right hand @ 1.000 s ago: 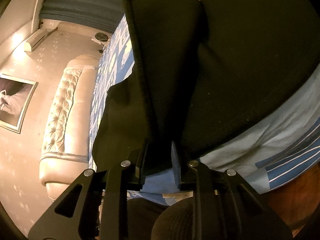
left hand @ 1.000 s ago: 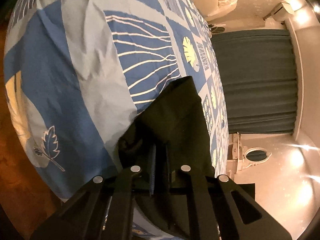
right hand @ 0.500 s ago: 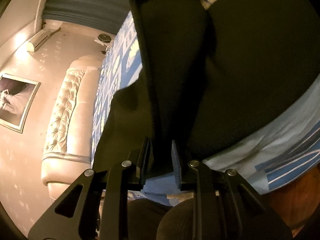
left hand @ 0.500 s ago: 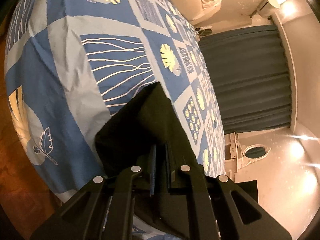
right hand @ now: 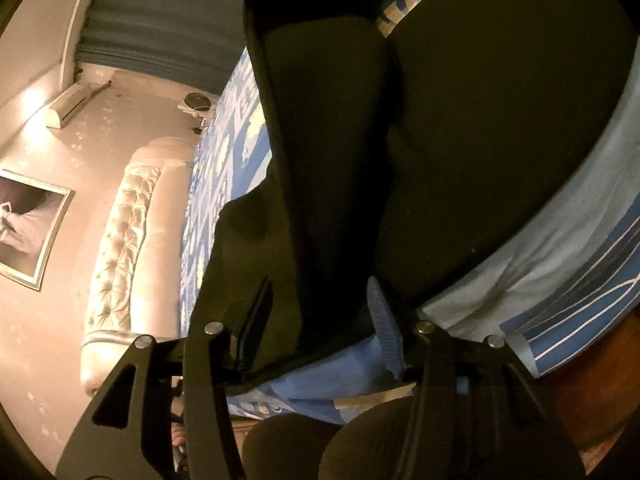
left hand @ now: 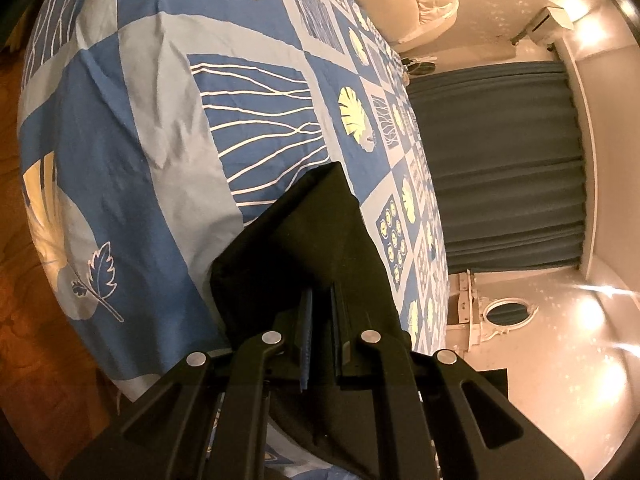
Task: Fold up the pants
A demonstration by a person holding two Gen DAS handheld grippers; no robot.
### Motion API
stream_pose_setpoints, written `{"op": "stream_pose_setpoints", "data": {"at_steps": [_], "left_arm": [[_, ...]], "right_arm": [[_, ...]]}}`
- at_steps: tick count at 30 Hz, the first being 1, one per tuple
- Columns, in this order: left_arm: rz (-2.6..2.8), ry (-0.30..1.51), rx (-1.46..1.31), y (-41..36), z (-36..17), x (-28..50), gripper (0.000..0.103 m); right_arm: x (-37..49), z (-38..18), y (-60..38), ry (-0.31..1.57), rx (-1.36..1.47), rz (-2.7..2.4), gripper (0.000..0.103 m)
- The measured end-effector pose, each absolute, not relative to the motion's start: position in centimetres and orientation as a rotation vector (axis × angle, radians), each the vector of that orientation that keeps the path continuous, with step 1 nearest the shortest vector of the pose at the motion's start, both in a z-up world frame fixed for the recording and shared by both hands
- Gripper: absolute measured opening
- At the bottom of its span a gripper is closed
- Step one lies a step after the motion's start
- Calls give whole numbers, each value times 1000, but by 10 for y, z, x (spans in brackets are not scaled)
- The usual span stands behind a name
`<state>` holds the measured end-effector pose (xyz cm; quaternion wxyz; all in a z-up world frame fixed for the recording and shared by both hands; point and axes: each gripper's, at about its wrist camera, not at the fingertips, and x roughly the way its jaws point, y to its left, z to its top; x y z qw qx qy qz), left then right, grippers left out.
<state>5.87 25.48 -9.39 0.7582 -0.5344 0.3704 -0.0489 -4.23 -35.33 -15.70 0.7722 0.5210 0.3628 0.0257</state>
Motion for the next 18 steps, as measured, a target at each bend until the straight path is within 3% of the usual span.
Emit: {"op": "stream_pose_setpoints", "data": {"at_steps": [2, 3, 4, 5, 12, 18], "left_arm": [[-109, 804, -1163, 254, -92, 58, 8], [-111, 801, -1164, 253, -91, 58, 8], [-112, 799, -1162, 253, -89, 57, 8], [-113, 796, -1162, 253, -88, 57, 8], [-113, 797, -1171, 255, -88, 46, 8], [-73, 843, -1216, 264, -112, 39, 8]], "right_arm": [[-37, -156, -351, 798, 1085, 54, 48], [-34, -155, -351, 804, 1068, 55, 40], [-30, -154, -349, 815, 1051, 78, 19], [-28, -154, -348, 823, 1050, 85, 13], [-42, -132, -352, 762, 1033, 122, 11], [-52, -156, -361, 812, 1052, 94, 10]]}}
